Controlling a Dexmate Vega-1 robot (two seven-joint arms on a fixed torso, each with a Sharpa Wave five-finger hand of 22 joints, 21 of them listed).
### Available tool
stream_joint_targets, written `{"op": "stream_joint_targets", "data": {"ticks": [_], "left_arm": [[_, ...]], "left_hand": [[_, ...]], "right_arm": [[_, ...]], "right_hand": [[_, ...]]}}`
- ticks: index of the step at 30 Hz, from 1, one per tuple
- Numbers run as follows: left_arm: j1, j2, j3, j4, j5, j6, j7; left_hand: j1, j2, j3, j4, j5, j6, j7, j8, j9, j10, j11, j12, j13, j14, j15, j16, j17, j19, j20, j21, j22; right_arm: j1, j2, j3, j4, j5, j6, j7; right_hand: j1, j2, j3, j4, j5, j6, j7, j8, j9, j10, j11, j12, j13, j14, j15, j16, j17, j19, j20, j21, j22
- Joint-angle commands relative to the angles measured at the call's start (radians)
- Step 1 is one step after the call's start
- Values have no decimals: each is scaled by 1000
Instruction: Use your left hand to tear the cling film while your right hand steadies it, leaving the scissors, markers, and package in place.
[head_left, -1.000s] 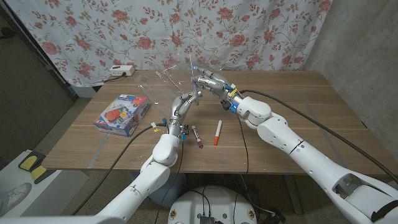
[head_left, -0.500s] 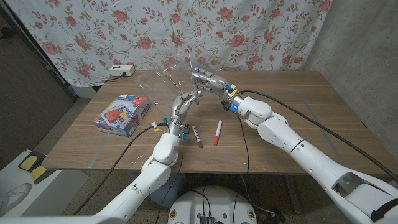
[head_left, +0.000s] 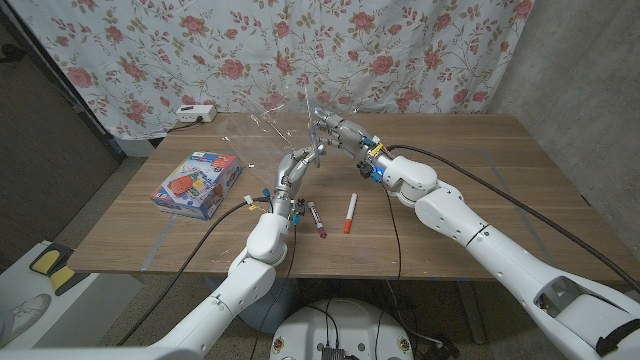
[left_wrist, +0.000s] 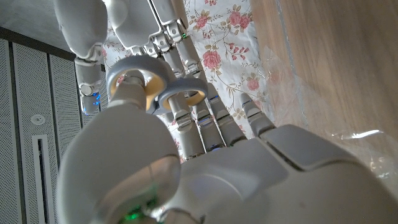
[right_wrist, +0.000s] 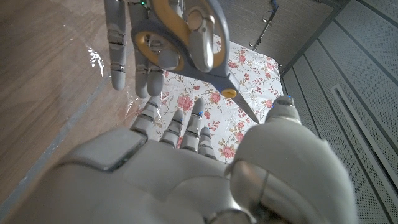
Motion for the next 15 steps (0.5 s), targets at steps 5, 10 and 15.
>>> {"op": "stream_joint_targets", "data": {"ticks": [5,10,15], "left_arm": [[26,15,-13,-50,-7,18,16],[36,23,-21,-77,-12,26,22],[46,29,-30,-101,-24,32,24]], "left_hand": [[60,58,16,7,1,-2,0,10,-2,77,-72,9,9,6,-3,-2,6,4,-2,5,1],[59,56,17,8,1,-5,-1,11,-6,77,-71,8,13,7,-4,-3,9,4,-3,5,1],[59,54,18,8,2,-2,-2,14,-9,76,-70,8,17,9,-4,-4,10,5,-4,6,1]], "right_arm": [[-25,-8,18,-12,-43,30,-54],[-33,-12,28,-17,-42,32,-68],[-39,-17,36,-24,-37,26,-79]], "right_hand": [[-13,-1,-7,2,-5,-3,1,7,3,-6,2,-10,-3,-9,0,3,-2,-10,0,2,1],[-20,-1,-10,4,-6,-1,1,8,3,-9,2,-17,-6,-10,2,6,-4,-10,0,3,1],[-28,-1,-12,7,-6,-1,2,9,3,-8,3,-21,-9,-10,2,8,-5,-9,0,4,1]]}}
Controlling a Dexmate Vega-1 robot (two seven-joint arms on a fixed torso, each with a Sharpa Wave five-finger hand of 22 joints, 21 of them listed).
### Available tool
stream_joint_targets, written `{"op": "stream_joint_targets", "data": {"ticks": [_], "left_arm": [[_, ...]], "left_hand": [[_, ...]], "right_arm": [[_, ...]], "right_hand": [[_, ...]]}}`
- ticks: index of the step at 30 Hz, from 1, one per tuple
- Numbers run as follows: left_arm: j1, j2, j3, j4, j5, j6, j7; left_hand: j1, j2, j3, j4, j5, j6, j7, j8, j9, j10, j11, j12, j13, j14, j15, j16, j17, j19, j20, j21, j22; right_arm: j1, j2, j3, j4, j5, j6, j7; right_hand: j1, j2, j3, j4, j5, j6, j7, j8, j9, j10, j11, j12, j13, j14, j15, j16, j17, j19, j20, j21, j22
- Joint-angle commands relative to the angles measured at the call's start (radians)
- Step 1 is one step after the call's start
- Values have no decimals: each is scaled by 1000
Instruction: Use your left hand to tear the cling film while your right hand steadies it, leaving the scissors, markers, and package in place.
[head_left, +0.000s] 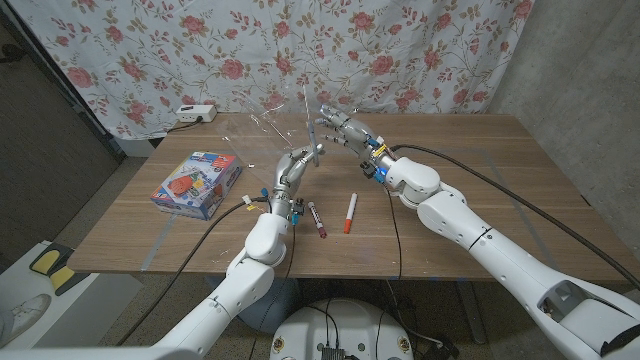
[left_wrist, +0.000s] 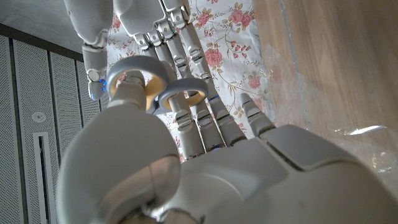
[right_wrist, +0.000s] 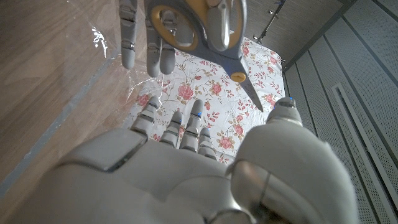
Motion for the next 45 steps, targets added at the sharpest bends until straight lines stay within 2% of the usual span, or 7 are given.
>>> {"op": "stream_joint_targets", "data": {"ticks": [1,8,13,18,28,35,45], "left_arm": [[24,15,-20,-55,-19,17,11],[33,24,-29,-80,-41,30,6],[43,30,-34,-101,-57,49,9],[54,45,-39,-137,-76,80,8],[89,77,-51,-226,-161,173,7],[115,119,-62,-307,-226,264,12],[169,176,-93,-421,-279,364,70]], "left_hand": [[58,56,19,8,2,-4,-2,10,-2,75,-71,3,6,8,-3,-4,6,5,-3,6,2],[56,54,19,10,2,-4,-5,14,-3,77,-70,4,10,11,-4,-5,8,6,-2,7,2],[54,54,20,12,2,-9,-5,14,-9,70,-73,1,15,-6,0,-12,12,5,0,7,2],[54,53,22,11,2,-9,-4,15,-13,69,-70,0,18,-7,-1,-16,12,5,1,8,3],[50,50,23,12,2,-13,-7,16,-22,68,-71,-2,23,7,-7,-14,14,10,-2,11,3],[52,51,27,11,3,-15,-2,17,-26,68,-70,-2,27,12,-8,-16,15,10,-2,11,4],[52,49,27,11,2,-13,-4,26,-26,76,-64,0,32,13,-6,-17,19,10,-3,12,4]], "right_arm": [[-17,-10,20,-11,0,1,-31],[-25,-10,31,-11,12,-4,-45],[-46,4,45,-16,-3,15,-102],[-52,2,54,-22,4,8,-118],[-58,-10,66,-36,14,-20,-139],[-54,-12,71,-34,22,-31,-144],[-54,-19,84,-40,45,-69,-165]], "right_hand": [[-11,-1,-5,0,-3,-1,2,9,3,-6,3,-6,0,-4,7,9,-1,-1,3,5,1],[-26,-2,-10,5,-3,5,1,12,3,6,-1,-9,-5,1,7,15,-4,3,2,7,1],[-35,-1,-13,8,-1,16,5,17,3,19,-2,-12,-10,16,4,23,-8,17,-2,13,1],[-45,1,-16,10,0,28,0,21,3,49,-7,-10,-16,34,-4,32,-13,33,0,17,1],[-54,3,-19,12,2,33,0,22,3,57,-8,-14,-21,35,-5,34,-17,38,2,17,1],[-56,4,-19,12,3,38,0,23,3,62,-11,-16,-24,38,-6,36,-19,39,2,16,1],[-57,8,-19,10,4,39,0,23,3,68,-12,-23,-29,41,-7,37,-25,40,3,15,1]]}}
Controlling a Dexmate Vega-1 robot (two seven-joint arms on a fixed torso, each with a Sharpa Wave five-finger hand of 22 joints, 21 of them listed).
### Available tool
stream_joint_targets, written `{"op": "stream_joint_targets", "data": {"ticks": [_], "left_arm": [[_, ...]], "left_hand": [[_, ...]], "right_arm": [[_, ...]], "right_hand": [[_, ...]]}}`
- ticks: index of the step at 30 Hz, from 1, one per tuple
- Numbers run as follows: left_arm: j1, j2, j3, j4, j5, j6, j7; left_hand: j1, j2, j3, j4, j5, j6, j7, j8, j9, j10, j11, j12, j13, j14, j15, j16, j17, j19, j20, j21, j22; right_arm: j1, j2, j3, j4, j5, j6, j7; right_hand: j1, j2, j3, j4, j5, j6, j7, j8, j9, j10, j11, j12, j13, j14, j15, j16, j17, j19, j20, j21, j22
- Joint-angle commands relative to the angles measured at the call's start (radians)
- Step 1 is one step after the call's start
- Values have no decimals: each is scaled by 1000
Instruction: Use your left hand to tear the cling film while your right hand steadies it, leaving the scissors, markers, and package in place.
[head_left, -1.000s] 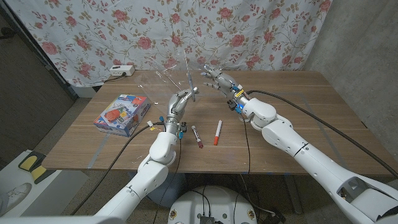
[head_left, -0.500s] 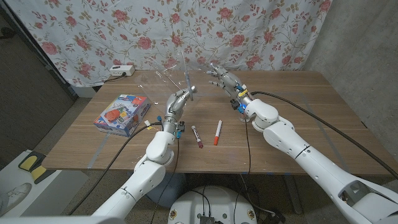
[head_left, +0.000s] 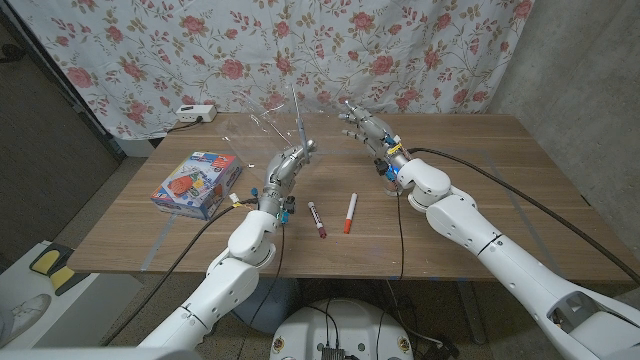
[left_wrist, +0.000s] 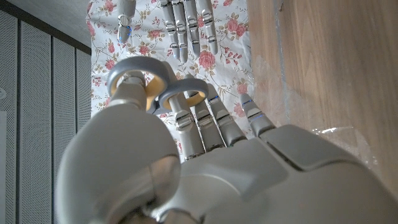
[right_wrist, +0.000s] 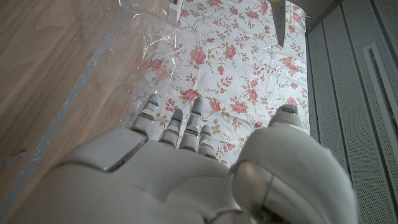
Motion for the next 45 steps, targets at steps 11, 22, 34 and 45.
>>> {"op": "stream_joint_targets", "data": {"ticks": [11,22,34,45], "left_arm": [[130,109,-77,-225,-124,190,121],[180,134,-101,-263,-177,222,144],[199,150,-102,-278,-201,237,149],[223,170,-111,-295,-240,260,156]], "left_hand": [[46,51,8,0,2,7,1,20,4,84,-65,10,11,16,4,-1,9,10,1,7,5],[41,44,4,1,0,7,-5,26,1,87,-63,10,17,19,4,-1,15,11,2,9,6],[37,43,3,3,-1,2,-5,30,-2,87,-63,9,22,21,8,-2,20,10,5,10,8],[36,41,3,2,-1,3,-4,35,-6,89,-60,9,27,23,9,-4,23,10,5,11,8]], "right_arm": [[1,-11,23,-3,34,-49,-32],[7,-3,20,21,42,-23,-7],[11,2,16,27,42,-28,-11],[12,2,16,27,45,-35,-15]], "right_hand": [[-7,4,2,-2,5,8,-1,3,2,9,1,-12,-7,2,-3,2,-8,7,3,1,3],[-8,4,1,-4,5,9,-2,2,2,11,-2,-19,-12,-3,-13,0,-13,6,3,0,3],[-9,5,0,-7,6,9,-3,2,2,11,-3,-27,-16,-13,-19,-4,-20,0,-3,-4,3],[-9,8,0,-9,7,10,-3,1,2,11,-2,-34,-20,-14,-18,-4,-26,-3,-4,-4,3]]}}
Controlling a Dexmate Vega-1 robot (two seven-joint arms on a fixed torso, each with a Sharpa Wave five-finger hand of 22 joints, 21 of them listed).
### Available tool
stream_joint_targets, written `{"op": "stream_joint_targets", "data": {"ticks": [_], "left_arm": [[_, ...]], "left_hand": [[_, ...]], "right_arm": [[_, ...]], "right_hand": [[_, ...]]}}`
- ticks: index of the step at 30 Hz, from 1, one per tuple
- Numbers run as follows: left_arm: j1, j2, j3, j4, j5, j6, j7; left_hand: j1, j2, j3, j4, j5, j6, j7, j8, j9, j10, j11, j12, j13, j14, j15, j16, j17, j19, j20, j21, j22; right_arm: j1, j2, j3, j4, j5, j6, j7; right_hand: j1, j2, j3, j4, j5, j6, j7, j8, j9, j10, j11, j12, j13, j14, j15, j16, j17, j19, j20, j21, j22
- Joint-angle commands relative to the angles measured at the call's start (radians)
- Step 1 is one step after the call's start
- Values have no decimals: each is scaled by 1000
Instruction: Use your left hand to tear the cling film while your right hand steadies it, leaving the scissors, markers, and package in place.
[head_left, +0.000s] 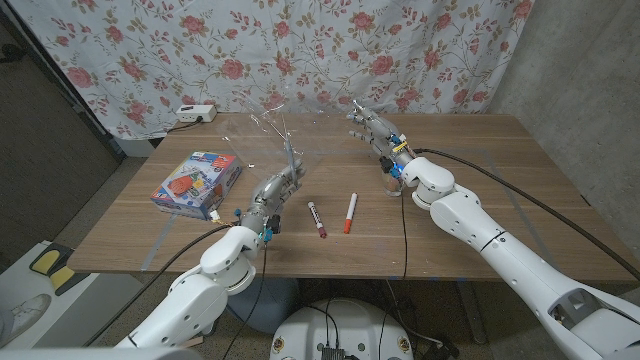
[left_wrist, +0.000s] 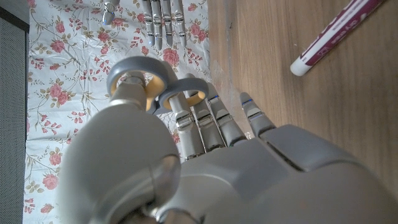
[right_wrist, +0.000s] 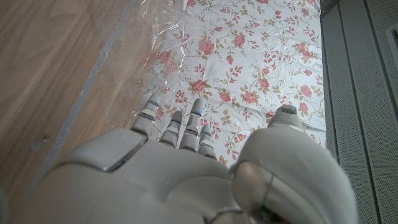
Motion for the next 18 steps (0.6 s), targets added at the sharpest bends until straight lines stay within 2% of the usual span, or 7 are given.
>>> {"op": "stream_joint_targets", "data": {"ticks": [1,10,18], "left_arm": [[28,20,-10,-21,-35,21,11],[46,23,-17,-27,-67,19,10],[62,26,-18,-31,-79,12,11]], "left_hand": [[35,41,3,3,-1,1,-4,7,-1,81,-65,5,4,10,1,-4,4,4,0,4,4],[36,39,4,1,-2,0,-2,11,-3,83,-67,6,8,13,-1,-5,7,4,0,5,4],[36,40,5,1,-2,1,-2,15,-5,84,-67,5,11,13,1,-7,10,3,0,5,5]], "right_arm": [[2,2,-2,2,2,-9,-6],[3,3,-4,2,-2,-5,-5],[0,1,-5,-7,-1,-11,-10]], "right_hand": [[-4,3,0,-9,7,7,1,2,2,6,1,-4,-2,-1,-2,-4,0,-3,-3,0,3],[-5,4,0,-10,7,7,1,1,2,10,-7,-9,-5,0,-2,-3,-5,-3,-3,0,3],[-7,5,-1,-12,7,8,1,1,2,13,-3,-13,-8,-2,-3,-3,-9,-4,-2,0,3]]}}
